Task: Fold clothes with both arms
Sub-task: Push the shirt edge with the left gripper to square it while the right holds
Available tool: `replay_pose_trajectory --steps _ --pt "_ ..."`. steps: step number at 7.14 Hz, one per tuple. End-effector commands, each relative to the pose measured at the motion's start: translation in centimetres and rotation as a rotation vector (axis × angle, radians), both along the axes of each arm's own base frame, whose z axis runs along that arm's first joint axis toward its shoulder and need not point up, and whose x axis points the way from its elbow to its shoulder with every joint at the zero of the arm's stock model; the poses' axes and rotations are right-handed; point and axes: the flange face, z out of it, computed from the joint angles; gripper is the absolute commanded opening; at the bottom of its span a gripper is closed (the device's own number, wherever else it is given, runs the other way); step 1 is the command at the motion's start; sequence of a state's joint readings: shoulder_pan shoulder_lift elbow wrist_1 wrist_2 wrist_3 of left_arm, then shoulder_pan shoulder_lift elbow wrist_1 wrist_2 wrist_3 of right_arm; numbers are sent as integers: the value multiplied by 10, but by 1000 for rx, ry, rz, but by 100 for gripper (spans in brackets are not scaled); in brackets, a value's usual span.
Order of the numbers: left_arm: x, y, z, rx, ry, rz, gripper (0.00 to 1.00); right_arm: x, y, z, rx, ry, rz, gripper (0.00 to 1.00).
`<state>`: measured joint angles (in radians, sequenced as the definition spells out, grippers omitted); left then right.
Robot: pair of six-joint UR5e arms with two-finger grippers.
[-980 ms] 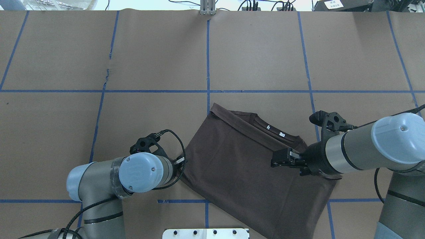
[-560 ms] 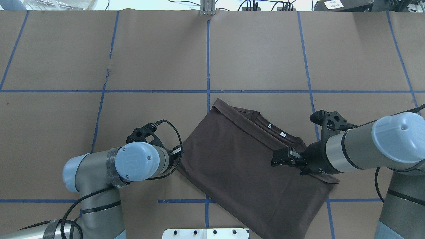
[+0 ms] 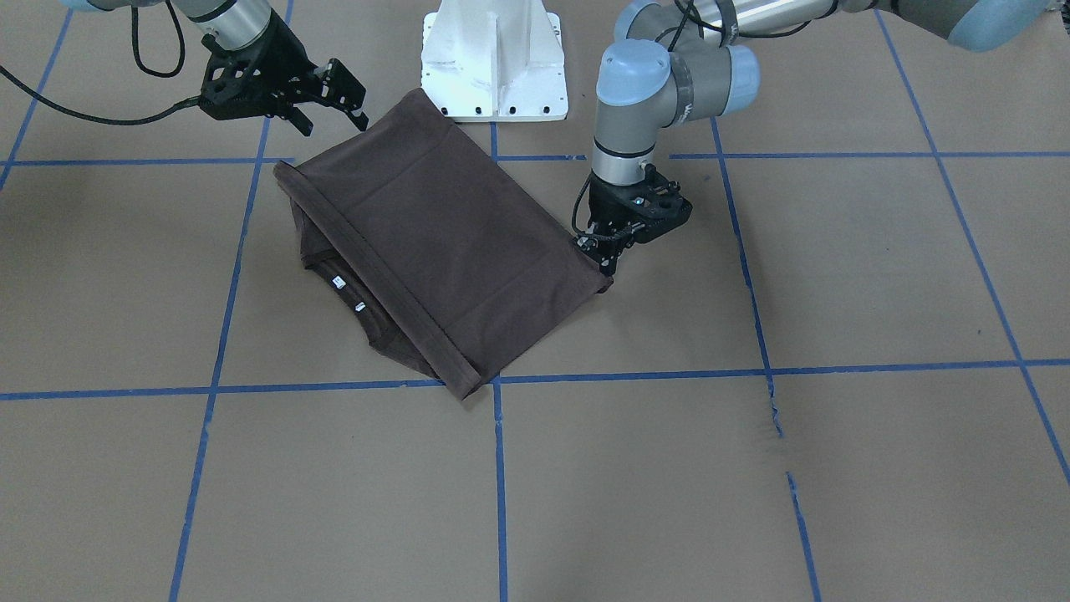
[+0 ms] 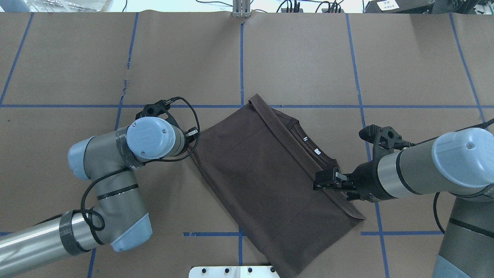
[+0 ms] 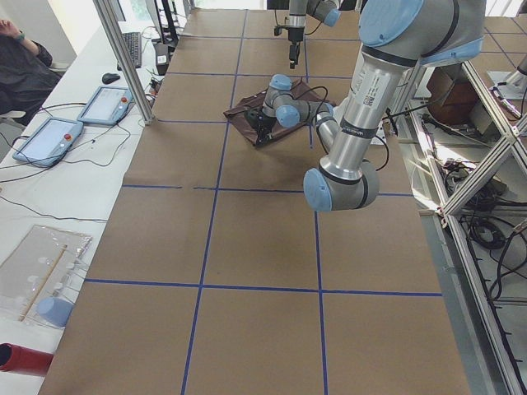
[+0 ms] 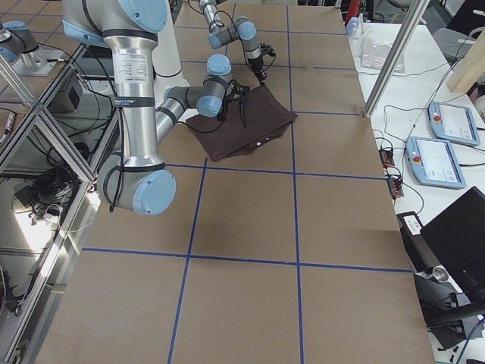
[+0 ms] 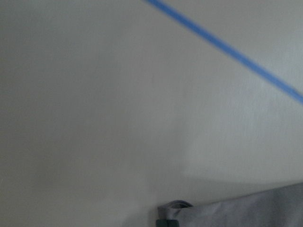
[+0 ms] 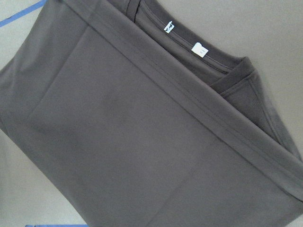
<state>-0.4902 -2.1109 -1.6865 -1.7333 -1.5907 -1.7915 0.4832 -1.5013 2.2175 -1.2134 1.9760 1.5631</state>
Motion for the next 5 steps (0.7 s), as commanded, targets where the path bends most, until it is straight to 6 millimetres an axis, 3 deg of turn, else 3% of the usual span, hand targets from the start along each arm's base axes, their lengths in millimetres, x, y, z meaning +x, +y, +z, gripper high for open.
replay_pose_trajectory --steps 1,3,5 --pt "-7 -76 -2 55 -40 -34 0 -5 -4 1 3 5 11 100" --pt "-20 -125 -8 117 -47 -48 0 -16 -13 3 2 13 20 100" --pt "18 -173 -14 182 -19 -42 0 -15 -15 2 4 10 26 100"
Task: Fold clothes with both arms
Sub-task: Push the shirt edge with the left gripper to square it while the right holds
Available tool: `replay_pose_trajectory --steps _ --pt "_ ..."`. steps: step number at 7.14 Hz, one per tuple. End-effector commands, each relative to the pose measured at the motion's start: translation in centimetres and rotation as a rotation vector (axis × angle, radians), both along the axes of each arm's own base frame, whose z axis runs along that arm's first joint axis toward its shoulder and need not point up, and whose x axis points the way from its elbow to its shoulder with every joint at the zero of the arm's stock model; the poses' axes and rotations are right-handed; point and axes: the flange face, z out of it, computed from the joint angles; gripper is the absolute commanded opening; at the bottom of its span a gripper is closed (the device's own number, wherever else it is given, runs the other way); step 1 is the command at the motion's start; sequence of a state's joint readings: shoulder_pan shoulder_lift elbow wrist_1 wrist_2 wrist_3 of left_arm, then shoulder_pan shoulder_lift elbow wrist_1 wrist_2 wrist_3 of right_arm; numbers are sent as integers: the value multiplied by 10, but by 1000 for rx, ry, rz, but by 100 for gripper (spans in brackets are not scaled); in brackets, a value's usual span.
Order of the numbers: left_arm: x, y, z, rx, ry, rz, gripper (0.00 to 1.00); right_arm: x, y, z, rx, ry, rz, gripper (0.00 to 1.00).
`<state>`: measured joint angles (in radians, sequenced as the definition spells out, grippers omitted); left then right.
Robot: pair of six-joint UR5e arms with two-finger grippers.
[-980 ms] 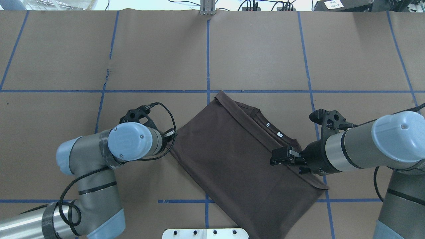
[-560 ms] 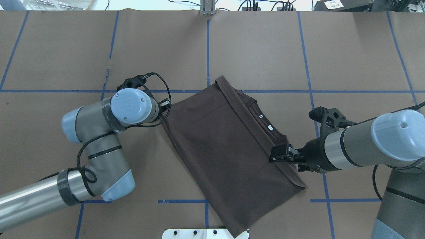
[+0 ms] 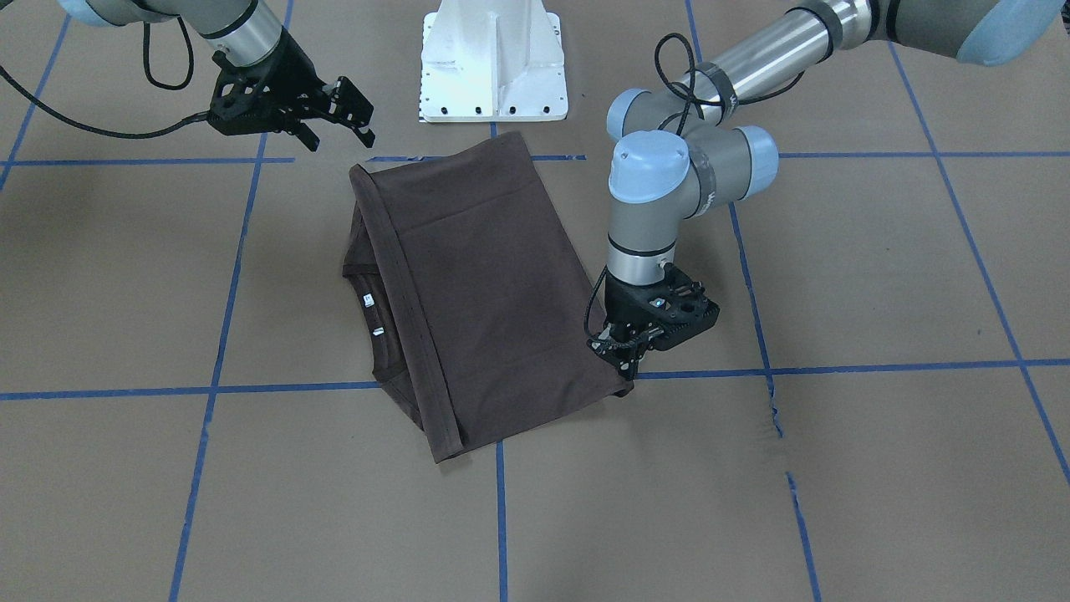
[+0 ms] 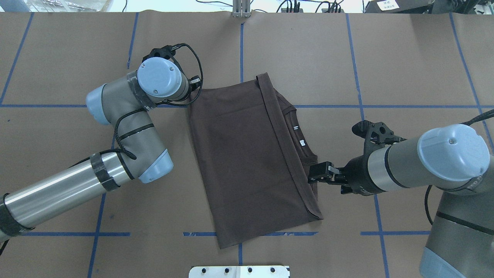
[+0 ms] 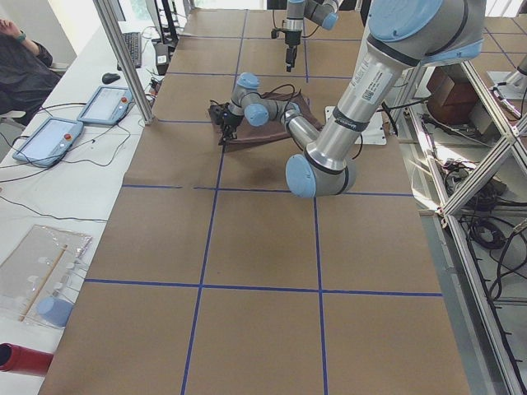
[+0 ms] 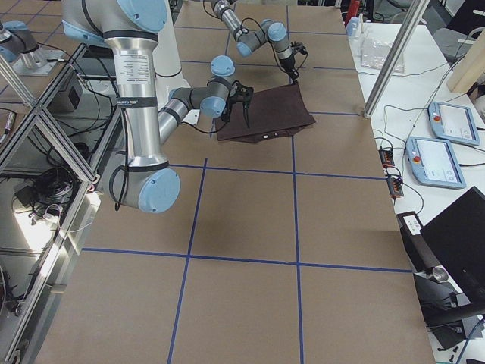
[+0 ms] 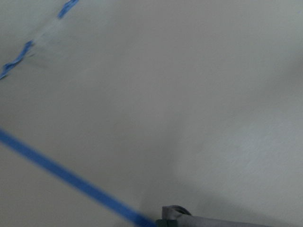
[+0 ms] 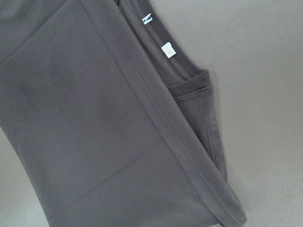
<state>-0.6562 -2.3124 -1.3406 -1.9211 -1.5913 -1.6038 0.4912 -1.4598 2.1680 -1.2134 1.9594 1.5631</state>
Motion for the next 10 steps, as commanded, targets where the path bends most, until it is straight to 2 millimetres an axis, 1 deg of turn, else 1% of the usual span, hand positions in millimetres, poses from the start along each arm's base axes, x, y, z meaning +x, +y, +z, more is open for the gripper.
replay_pose_trajectory --steps 1,2,3,4,5,6,7,8,9,10 --pt "27 -53 -14 94 23 16 0 0 -2 0 -1 0 4 100" --pt "36 -77 -2 132 25 20 0 0 -2 -1 0 -2 4 100" --pt "36 -88 18 179 29 28 0 0 -2 -1 0 -2 5 100" --pt "38 -91 22 185 31 27 0 1 -4 0 -1 0 10 100" --pt "38 -91 22 188 32 27 0 3 -6 0 0 0 15 100" --pt "38 -90 19 209 21 44 93 4 -8 0 2 0 18 100" --pt "35 -90 8 249 16 65 100 6 -10 1 16 6 28 100" --pt "20 -92 -15 275 45 67 100 5 -14 6 10 23 34 100" --pt "19 -81 -24 241 68 127 100 2 -17 13 29 44 33 100" --pt "9 -64 -28 209 55 190 100 -6 -24 16 68 85 15 100"
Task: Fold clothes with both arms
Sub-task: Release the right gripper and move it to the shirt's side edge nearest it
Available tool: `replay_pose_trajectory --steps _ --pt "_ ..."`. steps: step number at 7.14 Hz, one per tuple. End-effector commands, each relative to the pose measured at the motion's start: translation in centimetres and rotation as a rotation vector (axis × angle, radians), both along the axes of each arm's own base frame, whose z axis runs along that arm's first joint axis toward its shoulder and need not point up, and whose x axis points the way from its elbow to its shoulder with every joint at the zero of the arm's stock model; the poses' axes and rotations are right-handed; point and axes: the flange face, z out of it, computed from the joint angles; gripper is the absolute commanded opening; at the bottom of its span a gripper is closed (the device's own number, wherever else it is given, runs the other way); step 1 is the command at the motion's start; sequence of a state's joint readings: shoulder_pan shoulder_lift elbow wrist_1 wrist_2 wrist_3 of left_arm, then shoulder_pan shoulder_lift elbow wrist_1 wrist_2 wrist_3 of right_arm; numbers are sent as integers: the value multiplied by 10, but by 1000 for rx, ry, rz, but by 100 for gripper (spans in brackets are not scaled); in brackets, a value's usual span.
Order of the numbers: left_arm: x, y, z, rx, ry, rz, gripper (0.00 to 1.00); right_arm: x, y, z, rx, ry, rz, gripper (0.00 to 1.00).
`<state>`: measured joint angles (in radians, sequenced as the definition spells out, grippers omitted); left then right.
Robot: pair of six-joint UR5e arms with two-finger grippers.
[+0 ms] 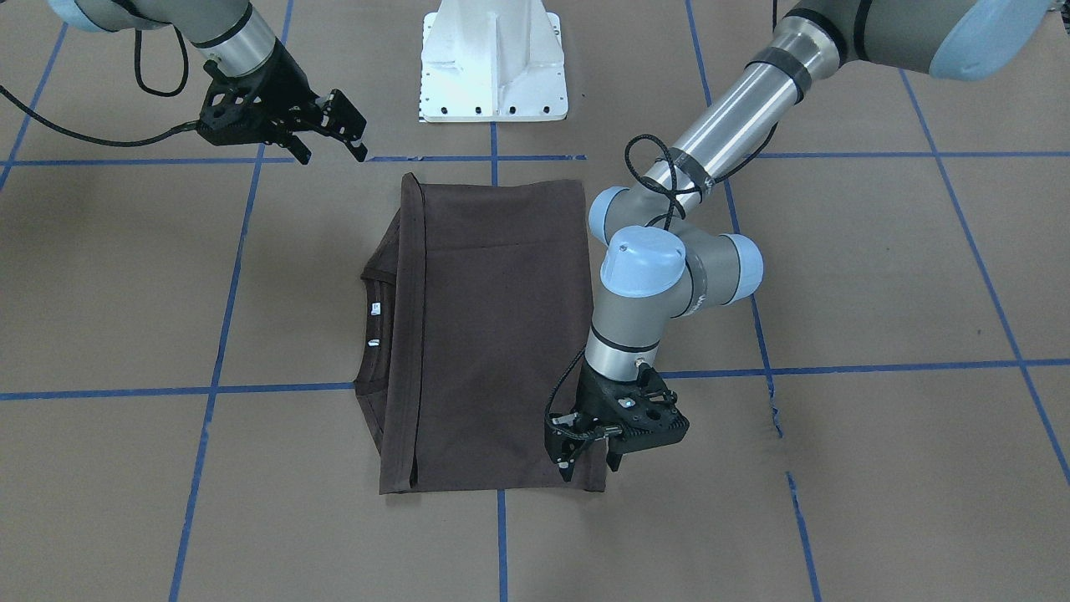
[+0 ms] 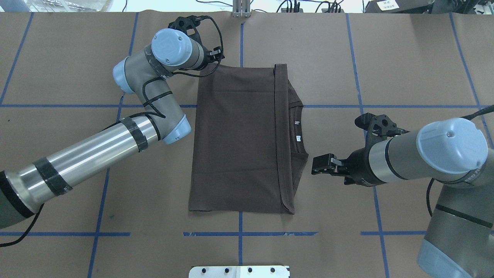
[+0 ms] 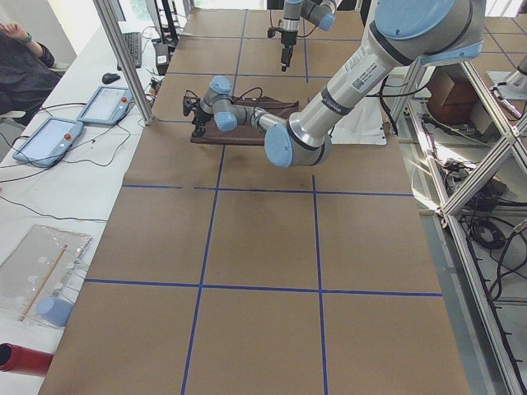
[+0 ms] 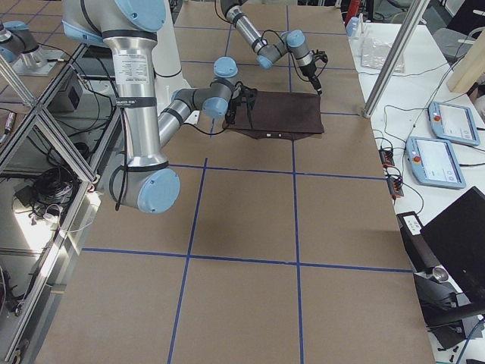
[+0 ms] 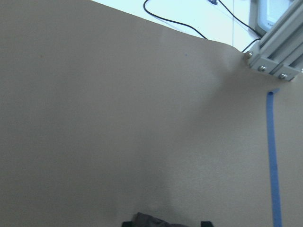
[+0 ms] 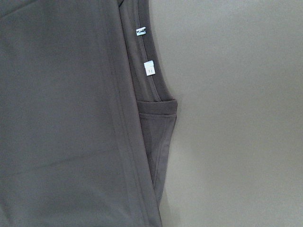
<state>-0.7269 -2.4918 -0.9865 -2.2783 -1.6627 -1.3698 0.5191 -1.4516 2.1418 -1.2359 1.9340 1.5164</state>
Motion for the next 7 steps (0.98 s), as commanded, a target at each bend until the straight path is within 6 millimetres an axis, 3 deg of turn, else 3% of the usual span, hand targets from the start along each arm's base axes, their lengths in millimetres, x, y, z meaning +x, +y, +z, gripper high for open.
replay_pose_trajectory --steps 1,2,3,4,5,6,7 --pt "-38 43 -8 -12 -18 82 100 -28 -19 -3 24 101 -16 100" --pt "-57 65 -27 -18 -29 90 100 -55 -31 -16 7 156 -26 100" --pt "-60 92 -57 -21 -32 116 100 -85 -29 -27 47 213 -69 100" --pt "-62 122 -66 -25 -35 144 100 -116 -18 -36 97 284 -114 100" --pt "-75 140 -65 -11 -19 154 100 -144 -7 -55 105 323 -140 100" --pt "-74 148 -61 -10 -17 164 100 -159 3 -59 105 371 -156 100" --pt "-69 154 -52 -21 -25 171 100 -172 11 -48 100 398 -178 100"
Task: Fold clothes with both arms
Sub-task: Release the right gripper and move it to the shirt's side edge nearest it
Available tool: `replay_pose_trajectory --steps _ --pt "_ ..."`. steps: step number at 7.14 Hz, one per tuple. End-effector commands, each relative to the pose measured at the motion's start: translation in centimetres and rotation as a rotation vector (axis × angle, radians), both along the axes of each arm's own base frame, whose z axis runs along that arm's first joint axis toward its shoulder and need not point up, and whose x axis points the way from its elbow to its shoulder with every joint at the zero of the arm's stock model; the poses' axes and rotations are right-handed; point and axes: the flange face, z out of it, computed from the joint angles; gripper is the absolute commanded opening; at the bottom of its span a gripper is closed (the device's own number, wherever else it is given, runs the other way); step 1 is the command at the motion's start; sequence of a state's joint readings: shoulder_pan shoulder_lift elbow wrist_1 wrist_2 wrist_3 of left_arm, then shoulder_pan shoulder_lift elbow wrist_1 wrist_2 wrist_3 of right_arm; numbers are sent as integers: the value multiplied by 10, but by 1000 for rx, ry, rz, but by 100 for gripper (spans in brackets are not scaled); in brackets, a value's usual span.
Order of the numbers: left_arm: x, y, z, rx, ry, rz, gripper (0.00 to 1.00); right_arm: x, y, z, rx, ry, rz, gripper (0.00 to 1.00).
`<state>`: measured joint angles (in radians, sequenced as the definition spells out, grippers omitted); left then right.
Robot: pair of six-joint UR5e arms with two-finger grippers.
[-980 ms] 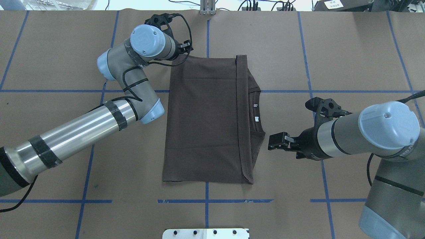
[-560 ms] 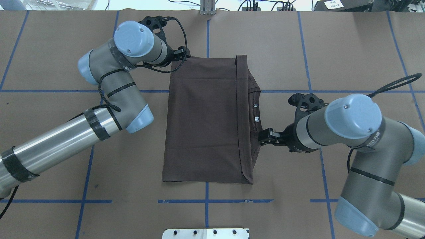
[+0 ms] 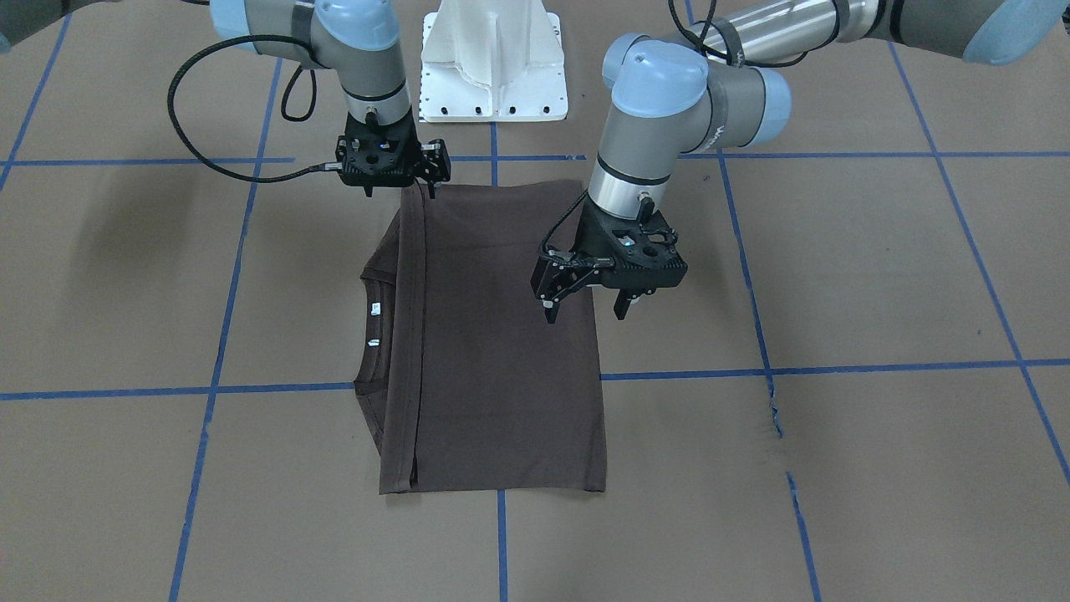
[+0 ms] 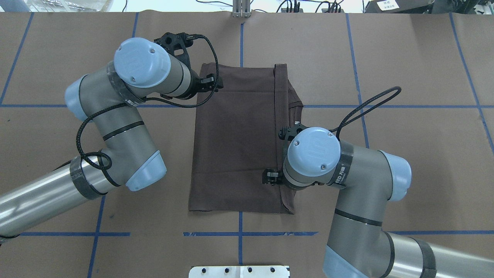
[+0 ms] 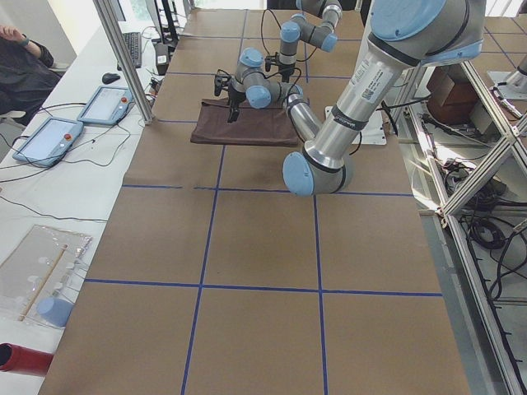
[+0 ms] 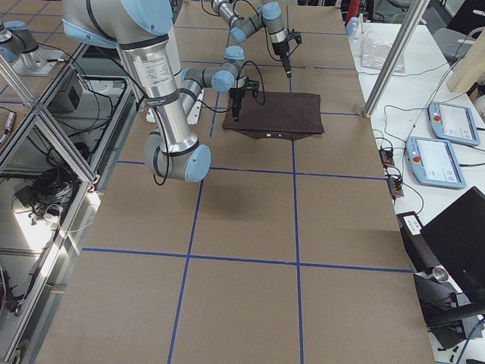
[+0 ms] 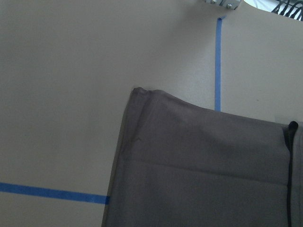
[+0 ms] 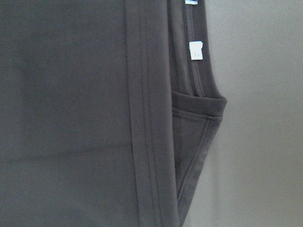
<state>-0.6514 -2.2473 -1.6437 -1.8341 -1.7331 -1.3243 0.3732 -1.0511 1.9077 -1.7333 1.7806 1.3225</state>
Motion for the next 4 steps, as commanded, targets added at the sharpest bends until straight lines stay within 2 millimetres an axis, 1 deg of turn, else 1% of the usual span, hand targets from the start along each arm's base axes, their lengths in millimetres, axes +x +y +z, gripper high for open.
replay_pose_trajectory --steps 1,3,4 --pt "3 13 7 -8 0 12 100 -28 14 11 -2 64 -40 100" --pt "8 16 10 -9 -1 18 100 -41 15 26 7 100 -78 100" --pt "10 18 14 -13 -5 20 100 -43 16 27 18 105 -98 100"
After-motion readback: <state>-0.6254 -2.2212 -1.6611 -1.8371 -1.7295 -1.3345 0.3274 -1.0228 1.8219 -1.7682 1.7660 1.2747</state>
